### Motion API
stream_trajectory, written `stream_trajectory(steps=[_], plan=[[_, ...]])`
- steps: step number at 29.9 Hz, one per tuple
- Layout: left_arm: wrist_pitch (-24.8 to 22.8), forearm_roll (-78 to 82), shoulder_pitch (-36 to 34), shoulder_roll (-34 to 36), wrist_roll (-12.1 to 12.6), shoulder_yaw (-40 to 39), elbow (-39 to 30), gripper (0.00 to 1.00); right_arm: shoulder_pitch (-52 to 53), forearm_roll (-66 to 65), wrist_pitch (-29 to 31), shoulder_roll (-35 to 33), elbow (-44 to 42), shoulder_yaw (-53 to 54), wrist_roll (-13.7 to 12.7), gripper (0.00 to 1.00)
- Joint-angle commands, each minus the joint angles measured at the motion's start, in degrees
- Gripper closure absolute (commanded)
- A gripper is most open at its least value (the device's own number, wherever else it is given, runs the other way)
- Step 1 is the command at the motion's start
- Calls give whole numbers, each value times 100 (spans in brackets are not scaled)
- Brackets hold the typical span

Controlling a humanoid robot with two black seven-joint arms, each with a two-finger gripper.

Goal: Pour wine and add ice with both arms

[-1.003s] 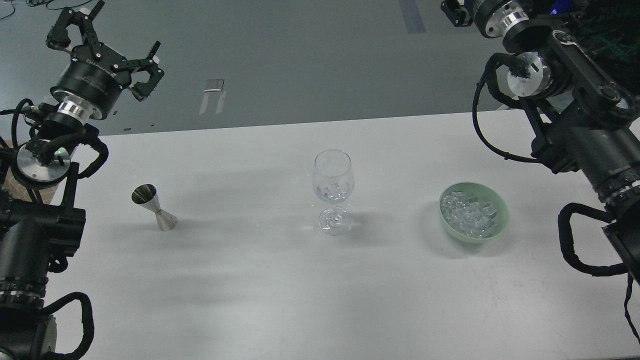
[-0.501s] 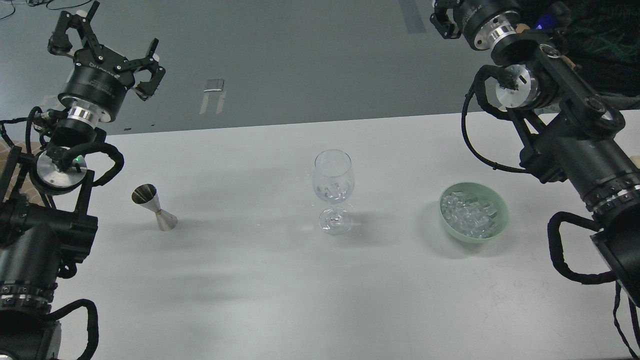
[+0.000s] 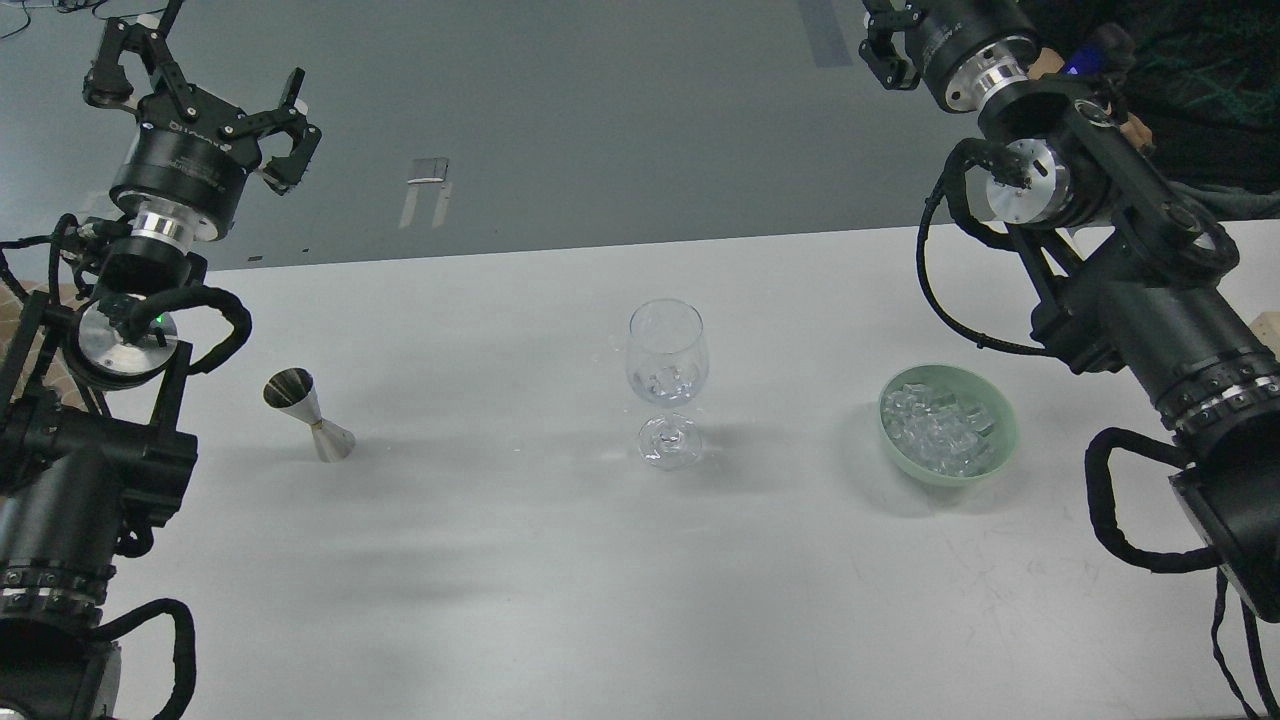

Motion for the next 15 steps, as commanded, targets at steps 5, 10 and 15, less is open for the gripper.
stream_trajectory(steps=[5, 10, 15], plan=[[184, -1, -51, 3, -33, 211, 0, 2, 122, 0, -5, -67, -1, 13, -44, 0], [192, 8, -51, -49, -77, 351, 0, 2, 113, 0, -5, -67, -1, 4, -61, 0], [184, 25, -86, -76, -68, 396, -9, 2, 104, 0, 3, -59, 34, 4, -61, 0]])
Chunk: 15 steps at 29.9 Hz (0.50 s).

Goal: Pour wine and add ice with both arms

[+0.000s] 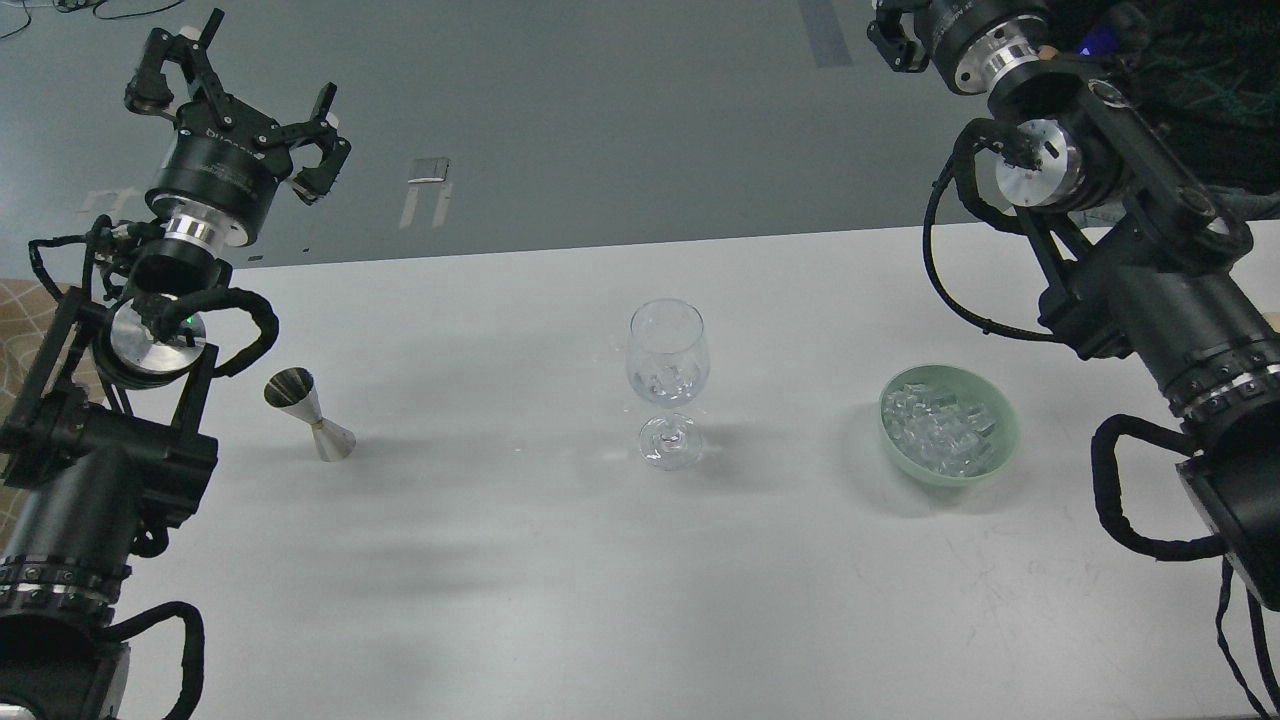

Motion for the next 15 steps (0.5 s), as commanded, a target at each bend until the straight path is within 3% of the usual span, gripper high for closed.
stream_trajectory(steps=[1, 15], plan=[[-8, 34, -13, -35, 15, 12, -9, 2, -8, 1, 8, -1, 25, 0, 7, 0], [-79, 69, 5, -71, 112, 12, -44, 2, -61, 45, 104, 61, 52, 26, 34, 0]])
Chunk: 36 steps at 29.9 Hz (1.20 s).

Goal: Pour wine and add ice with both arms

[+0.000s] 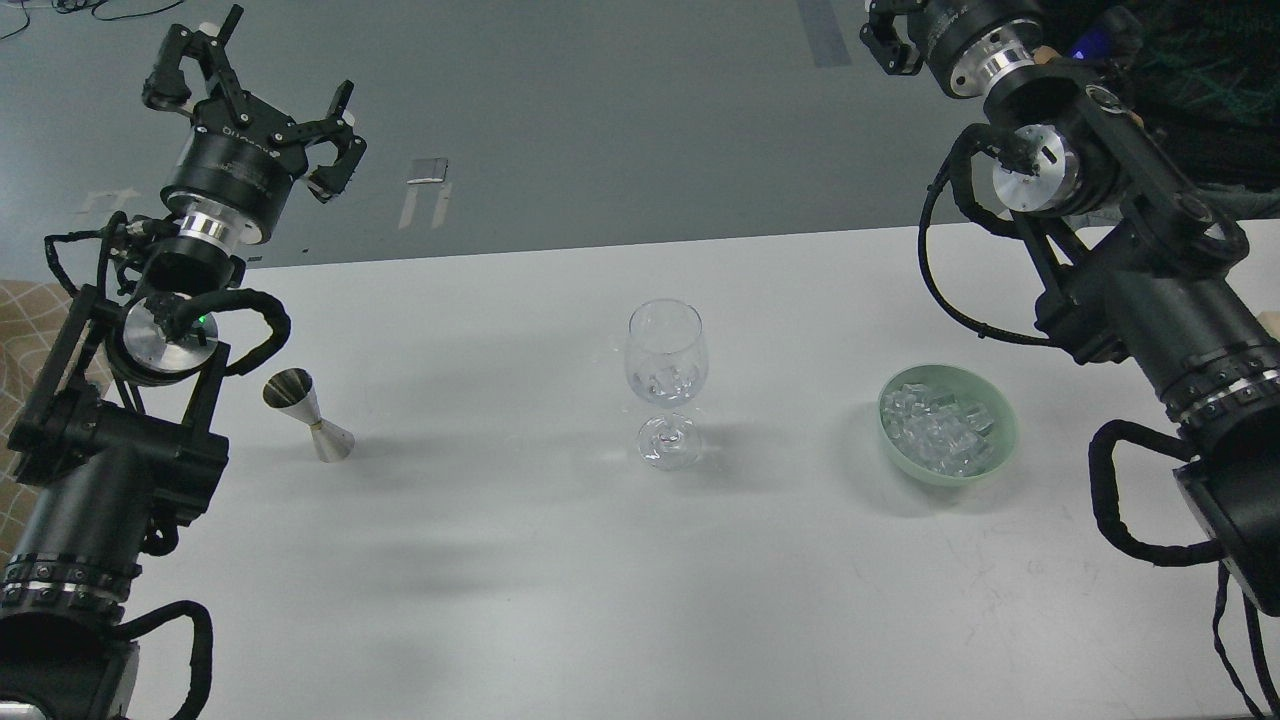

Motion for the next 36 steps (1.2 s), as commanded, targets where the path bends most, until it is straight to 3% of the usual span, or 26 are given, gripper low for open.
stream_trajectory(steps=[1, 6, 11, 15, 23, 29, 36], plan=[[-21, 5, 25, 11, 128, -1, 5, 2, 0, 3, 5, 14, -44, 6, 20, 0], [-65, 5, 17, -6, 568, -1, 23, 2, 18, 47, 5, 49, -88, 84, 29, 0], [-65, 5, -19, -6, 393, -1, 49, 2, 0, 100, 23, 58, -176, 269, 47, 0], [-65, 23, -10, -24, -239, 17, 58, 2, -44, 319, 32, 58, -220, 357, 55, 0], [-231, 23, -89, -41, -249, 70, 312, 2, -35, 390, 32, 146, -255, 384, 99, 0], [-302, 23, -221, -94, -249, 210, 339, 2, -96, 451, 41, 199, -255, 567, 398, 0], [-425, 5, -221, -182, -249, 272, 251, 2, -307, 530, 269, 471, -229, 744, 425, 0]])
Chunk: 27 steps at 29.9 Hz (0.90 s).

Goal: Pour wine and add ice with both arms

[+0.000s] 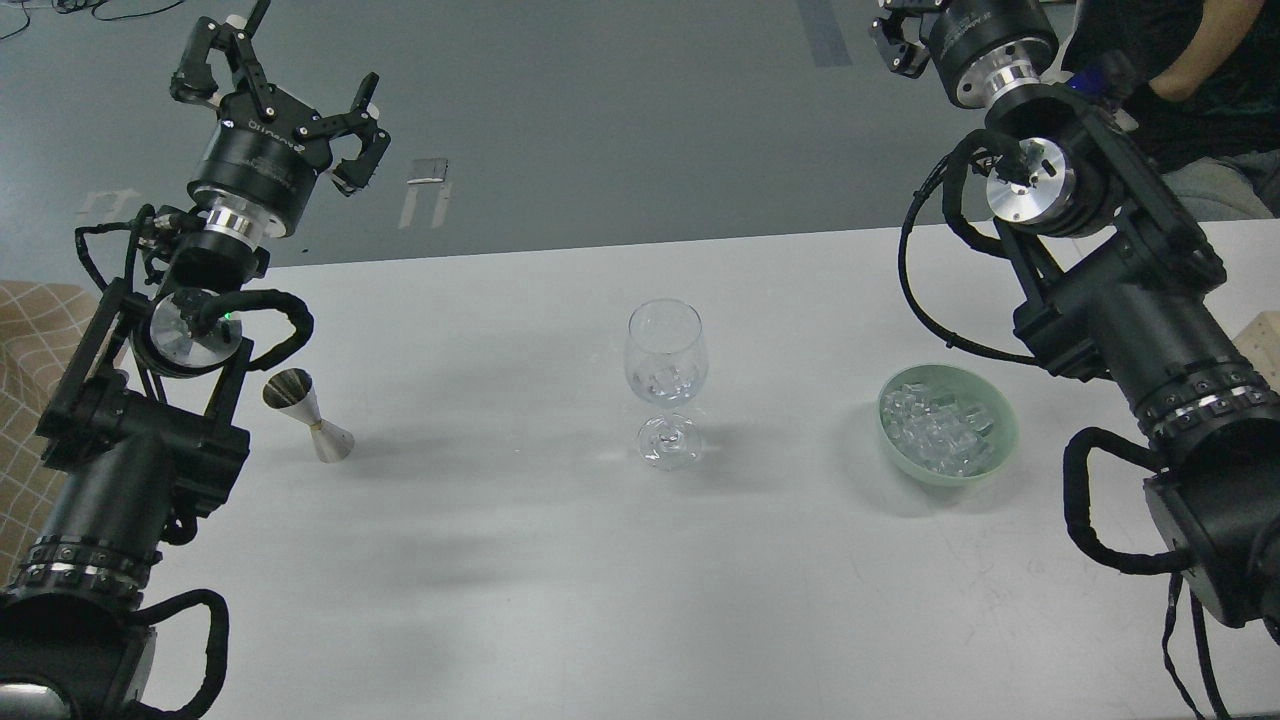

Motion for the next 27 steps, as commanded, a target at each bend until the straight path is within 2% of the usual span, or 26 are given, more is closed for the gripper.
stream_trajectory(steps=[1, 4, 10, 23, 27], plan=[[-64, -5, 5, -3, 10, 52, -50, 2, -91, 28, 61, 64, 26, 87, 12, 0], [-160, -5, 5, 50, 63, 149, -50, 2, -100, 55, 61, 64, 26, 184, 73, 0], [-213, -58, -13, -3, 581, 88, -41, 2, -100, 204, 61, 64, 9, 184, 152, 0], [-161, -93, 22, -196, 555, 62, -15, 2, -100, 248, -27, 64, 0, 175, 126, 0], [-161, -41, 40, -188, 477, 62, -6, 2, -100, 257, -27, 64, 0, 175, 126, 0]])
